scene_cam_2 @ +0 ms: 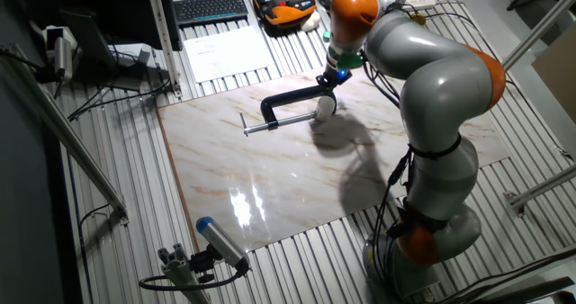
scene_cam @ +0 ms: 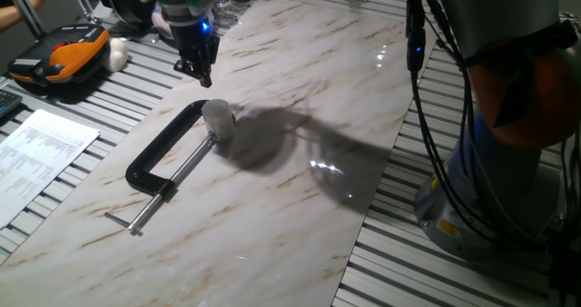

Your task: Unscrew the lid from the jar

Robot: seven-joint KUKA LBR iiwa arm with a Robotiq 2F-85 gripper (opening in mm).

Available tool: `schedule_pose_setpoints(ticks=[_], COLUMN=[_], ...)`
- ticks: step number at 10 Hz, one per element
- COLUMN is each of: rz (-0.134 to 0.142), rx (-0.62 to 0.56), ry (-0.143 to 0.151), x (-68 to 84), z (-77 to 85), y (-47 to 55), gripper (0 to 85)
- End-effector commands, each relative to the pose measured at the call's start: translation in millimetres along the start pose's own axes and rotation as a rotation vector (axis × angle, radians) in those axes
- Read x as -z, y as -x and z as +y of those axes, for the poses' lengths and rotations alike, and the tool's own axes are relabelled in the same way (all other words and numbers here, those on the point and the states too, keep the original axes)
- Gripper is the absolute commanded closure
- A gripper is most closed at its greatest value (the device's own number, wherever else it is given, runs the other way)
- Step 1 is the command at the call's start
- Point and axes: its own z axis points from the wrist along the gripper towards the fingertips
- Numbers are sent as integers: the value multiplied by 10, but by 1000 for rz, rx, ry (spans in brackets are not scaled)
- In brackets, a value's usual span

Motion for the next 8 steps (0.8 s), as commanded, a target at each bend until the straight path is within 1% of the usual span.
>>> schedule_pose_setpoints(ticks=[1, 3, 6, 7, 8], rz=[0, -3, -5, -11, -13], rx=[0, 8, 8, 0, -12], ry=[7, 14, 4, 7, 15], x=[-59, -158, -188, -209, -226], z=[-4, -8, -7, -7, -8], y=[-6, 4, 11, 8, 8], gripper=[850, 850, 850, 680, 680])
